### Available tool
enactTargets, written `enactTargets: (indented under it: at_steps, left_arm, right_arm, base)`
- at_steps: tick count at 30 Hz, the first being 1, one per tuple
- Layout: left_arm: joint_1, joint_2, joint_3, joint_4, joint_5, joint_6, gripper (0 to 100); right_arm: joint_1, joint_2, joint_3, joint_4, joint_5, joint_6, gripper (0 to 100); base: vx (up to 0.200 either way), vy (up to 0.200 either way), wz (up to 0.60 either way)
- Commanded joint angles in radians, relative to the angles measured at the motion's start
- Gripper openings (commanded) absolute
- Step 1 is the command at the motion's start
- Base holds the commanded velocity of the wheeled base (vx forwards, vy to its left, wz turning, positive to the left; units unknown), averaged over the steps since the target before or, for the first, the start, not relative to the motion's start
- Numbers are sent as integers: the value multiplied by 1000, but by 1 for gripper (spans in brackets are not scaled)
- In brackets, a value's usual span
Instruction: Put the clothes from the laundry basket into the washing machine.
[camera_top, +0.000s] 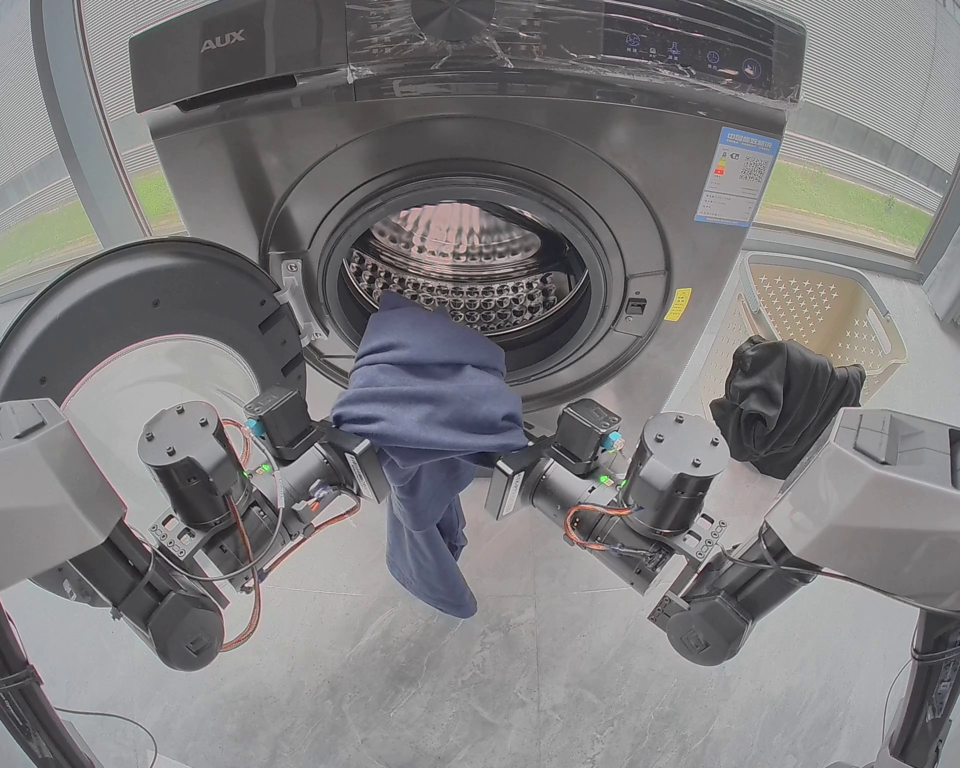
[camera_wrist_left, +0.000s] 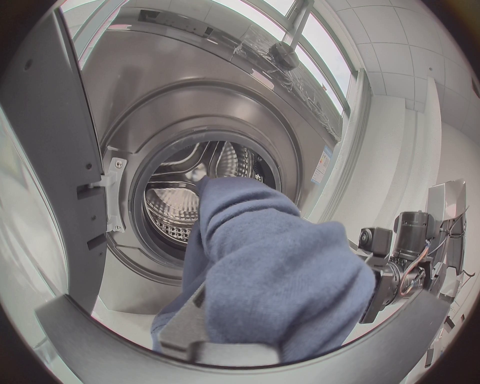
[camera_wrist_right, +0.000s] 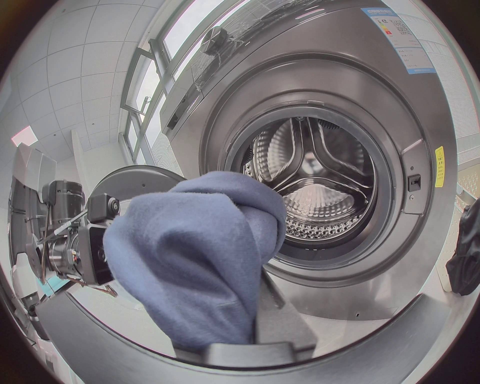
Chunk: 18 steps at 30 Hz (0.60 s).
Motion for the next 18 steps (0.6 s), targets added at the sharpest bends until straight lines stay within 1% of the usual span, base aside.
enactTargets:
  at_steps: [1, 3, 5, 6, 7, 8, 9, 10, 12, 13, 15, 16, 17, 18]
  left_arm:
    - [1, -29, 10, -5, -1, -3, 0]
    - [5, -47, 11, -5, -1, -11, 0]
    - [8, -55, 10, -4, 0, -11, 0]
    - [8, -72, 11, -4, 3, -9, 0]
    - [8, -78, 14, -4, 3, -11, 0]
    - [5, -89, 27, -4, 2, -9, 0]
    - [2, -97, 45, -4, 2, -5, 0]
    - [-1, -101, 62, -4, 6, -3, 0]
    - [-15, -106, 82, -4, 11, 4, 0]
    - [-18, -106, 87, -4, 12, 9, 0]
    - [-18, -121, 100, -2, 14, 9, 0]
    - [-18, -121, 100, -2, 14, 9, 0]
    - [-16, -146, 123, -1, 12, 3, 0]
    - [-16, -153, 129, -1, 11, 1, 0]
  right_arm:
    - [5, -6, 11, -3, 12, 2, 100]
    - [19, -36, 39, 0, 13, 2, 100]
    - [23, -66, 91, 0, 19, -3, 100]
    - [26, -111, 172, 2, 42, -18, 100]
    - [31, -132, 208, 0, 64, -30, 100]
    - [38, -164, 264, -1, 102, -49, 100]
    - [45, -190, 317, -3, 124, -58, 100]
    - [48, -212, 360, -3, 134, -63, 100]
    - [63, -266, 452, -3, 134, -66, 100]
    - [66, -283, 481, -4, 134, -63, 100]
    - [60, -324, 539, -18, 131, -60, 100]
    - [58, -327, 544, -19, 131, -60, 100]
    - [38, -348, 565, -47, 111, -53, 100]
    - [22, -348, 564, -53, 99, -52, 100]
  base:
    - [0, 0, 0]
    - [0, 0, 0]
    - [0, 0, 0]
    - [0, 0, 0]
    - [0, 0, 0]
    - [0, 0, 0]
    - [0, 0, 0]
    - [0, 0, 0]
    - [0, 0, 0]
    - [0, 0, 0]
    - [0, 0, 0]
    - [0, 0, 0]
    - [0, 0, 0]
    - [0, 0, 0]
